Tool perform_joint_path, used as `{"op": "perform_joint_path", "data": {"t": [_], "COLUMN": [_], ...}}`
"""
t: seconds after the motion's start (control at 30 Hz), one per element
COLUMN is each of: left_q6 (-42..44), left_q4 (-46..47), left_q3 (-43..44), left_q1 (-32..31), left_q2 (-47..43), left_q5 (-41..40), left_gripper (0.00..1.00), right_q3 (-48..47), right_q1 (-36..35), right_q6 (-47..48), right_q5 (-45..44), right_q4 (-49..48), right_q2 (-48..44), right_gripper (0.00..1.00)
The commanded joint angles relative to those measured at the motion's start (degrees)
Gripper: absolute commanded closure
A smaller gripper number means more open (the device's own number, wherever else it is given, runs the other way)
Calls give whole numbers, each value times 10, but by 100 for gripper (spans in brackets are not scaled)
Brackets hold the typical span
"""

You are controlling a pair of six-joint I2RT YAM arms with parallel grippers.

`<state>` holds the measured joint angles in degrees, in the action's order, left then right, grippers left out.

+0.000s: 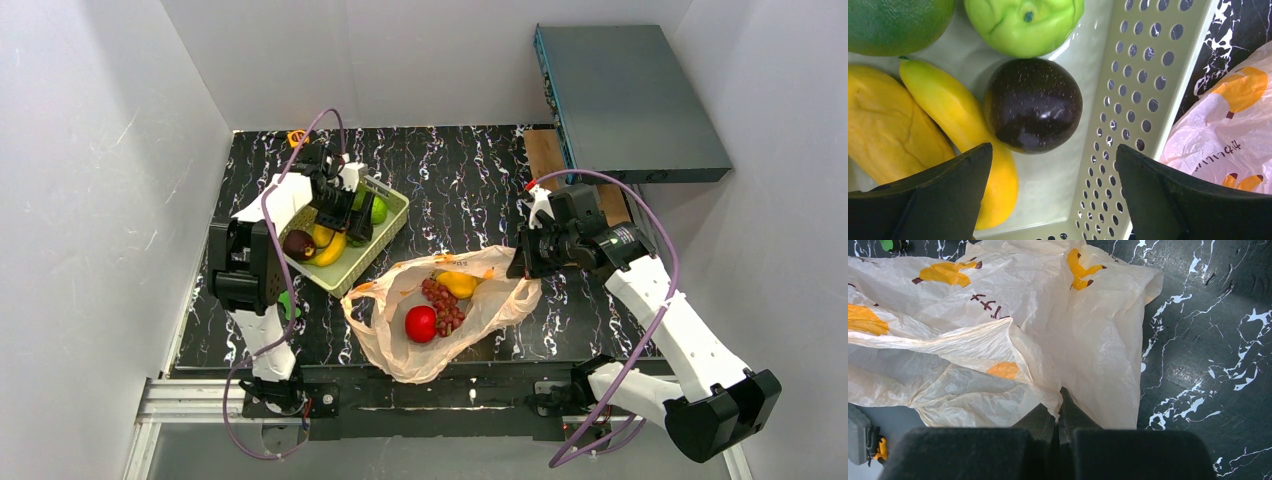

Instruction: Place the fake fruits into the plastic bag and tie a complex knot

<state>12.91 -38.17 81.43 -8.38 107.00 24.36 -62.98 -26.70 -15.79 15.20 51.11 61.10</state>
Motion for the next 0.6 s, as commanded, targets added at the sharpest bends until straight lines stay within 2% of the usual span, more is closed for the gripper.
{"op": "perform_joint_path", "data": {"t": [0.0, 0.07, 0.17, 0.3, 0.37, 0.43, 0.57], "left_q6": [1, 1, 5, 16, 21, 22, 27], "left_q4": [-4, -2, -3, -19, -19, -22, -33], "left_q3": [33, 38, 41, 42, 36, 36, 44], "left_q1": [-8, -11, -17, -19, -18, -19, -19], "left_q2": [16, 30, 43, 32, 14, -6, -48], "left_q5": [-4, -9, -17, -18, -16, -15, -13], "left_gripper": [6, 8, 17, 48, 57, 62, 67], "right_q3": [-22, -23, -27, -34, -34, -33, -33], "right_q1": [0, 0, 0, 0, 0, 0, 0], "right_q6": [14, 18, 23, 28, 28, 28, 29], "right_q5": [11, 12, 14, 15, 16, 17, 20], "right_q4": [4, 5, 7, 10, 9, 8, 6], "right_q2": [-11, -11, -10, -7, -7, -6, -5], "right_gripper": [99, 99, 99, 99, 99, 99, 99]}}
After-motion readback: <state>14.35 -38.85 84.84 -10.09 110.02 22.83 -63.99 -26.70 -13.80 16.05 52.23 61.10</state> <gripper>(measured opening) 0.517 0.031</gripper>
